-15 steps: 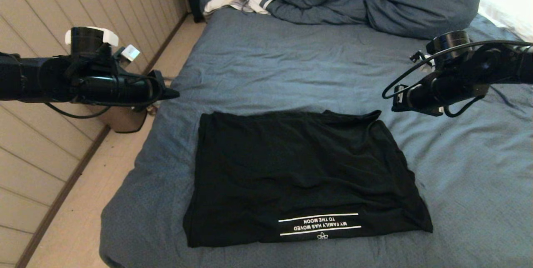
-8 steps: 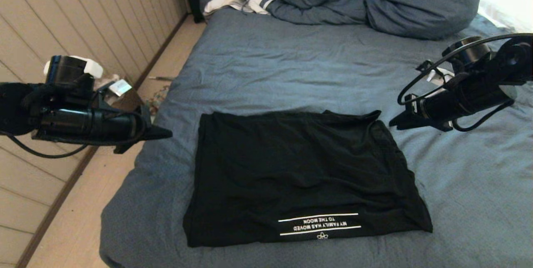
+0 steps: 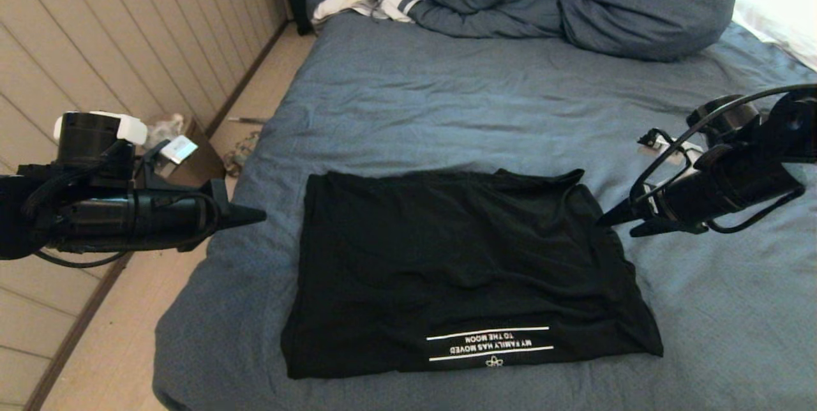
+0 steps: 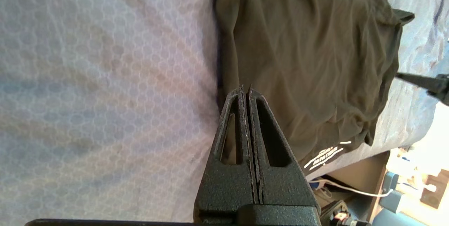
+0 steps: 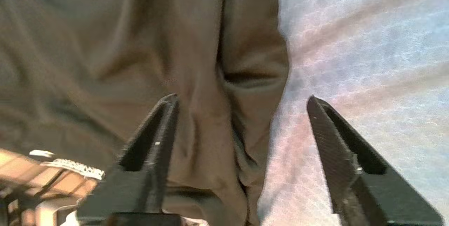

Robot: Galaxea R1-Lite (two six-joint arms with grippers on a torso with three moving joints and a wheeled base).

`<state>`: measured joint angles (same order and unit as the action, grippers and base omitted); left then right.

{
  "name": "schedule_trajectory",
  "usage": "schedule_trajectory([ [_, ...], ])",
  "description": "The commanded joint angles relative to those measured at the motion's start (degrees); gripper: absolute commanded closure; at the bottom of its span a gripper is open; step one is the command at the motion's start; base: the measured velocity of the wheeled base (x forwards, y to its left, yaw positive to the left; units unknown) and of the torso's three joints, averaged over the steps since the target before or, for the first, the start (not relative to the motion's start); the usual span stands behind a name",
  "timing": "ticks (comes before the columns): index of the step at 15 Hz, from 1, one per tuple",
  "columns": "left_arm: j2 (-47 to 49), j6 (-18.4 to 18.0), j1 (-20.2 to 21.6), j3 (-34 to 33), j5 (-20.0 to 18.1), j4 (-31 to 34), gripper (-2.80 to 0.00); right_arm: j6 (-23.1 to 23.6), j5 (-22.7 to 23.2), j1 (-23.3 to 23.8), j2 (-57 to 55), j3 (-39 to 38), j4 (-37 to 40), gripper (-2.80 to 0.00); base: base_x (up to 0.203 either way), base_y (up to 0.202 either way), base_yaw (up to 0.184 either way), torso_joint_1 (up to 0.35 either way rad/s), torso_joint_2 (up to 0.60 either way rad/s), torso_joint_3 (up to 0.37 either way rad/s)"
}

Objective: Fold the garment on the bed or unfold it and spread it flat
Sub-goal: Fold the black T-shirt

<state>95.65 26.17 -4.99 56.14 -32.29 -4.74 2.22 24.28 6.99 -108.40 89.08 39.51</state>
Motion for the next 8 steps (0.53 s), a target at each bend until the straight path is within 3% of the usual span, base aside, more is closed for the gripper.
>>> schedule_trajectory([
  [1,0.0,0.2,-0.1,-0.4,-0.1,-0.1,0.0,0.4,4.5,1.4,-0.2,-3.1,-1.2,-2.8,0.0,0.0,0.0,0.0,0.0,0.0],
  [3,-0.1,0.1,0.0,-1.1,-0.1,-0.1,0.0,1.4,8.0,2.7,-0.7,-6.1,-4.5,-2.8,0.0,0.0,0.0,0.0,0.0,0.0],
  [8,0.5,0.1,-0.4,-1.7,-0.1,-0.3,0.0,1.4,8.6,2.0,-2.9,-8.0,-5.2,-2.8,0.0,0.0,0.0,0.0,0.0,0.0],
])
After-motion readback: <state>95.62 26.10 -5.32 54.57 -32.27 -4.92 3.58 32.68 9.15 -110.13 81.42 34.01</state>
